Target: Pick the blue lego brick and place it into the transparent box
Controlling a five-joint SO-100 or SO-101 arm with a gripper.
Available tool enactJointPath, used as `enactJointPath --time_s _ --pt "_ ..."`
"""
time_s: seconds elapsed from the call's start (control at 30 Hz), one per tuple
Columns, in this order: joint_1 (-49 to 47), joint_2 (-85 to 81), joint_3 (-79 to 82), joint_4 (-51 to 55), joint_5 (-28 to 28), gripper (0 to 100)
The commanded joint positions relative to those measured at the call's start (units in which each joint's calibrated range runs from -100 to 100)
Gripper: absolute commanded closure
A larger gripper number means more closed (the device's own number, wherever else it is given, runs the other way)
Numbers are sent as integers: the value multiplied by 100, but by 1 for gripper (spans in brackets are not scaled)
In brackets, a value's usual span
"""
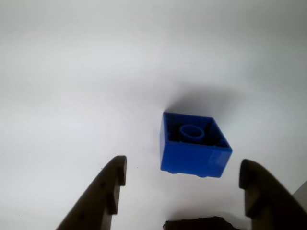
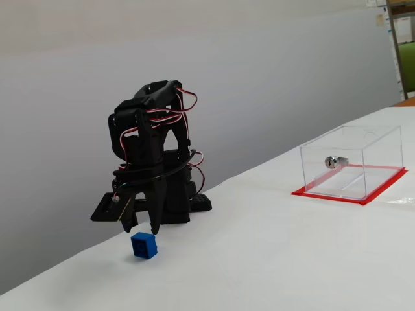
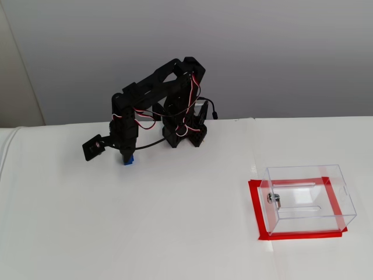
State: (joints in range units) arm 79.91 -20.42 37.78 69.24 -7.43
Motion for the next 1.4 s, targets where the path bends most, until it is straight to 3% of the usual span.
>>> enactJointPath --time_s 0.0,1.37 --pt "190 -126 11 -57 22 74" --pt "382 -117 599 -788 325 74"
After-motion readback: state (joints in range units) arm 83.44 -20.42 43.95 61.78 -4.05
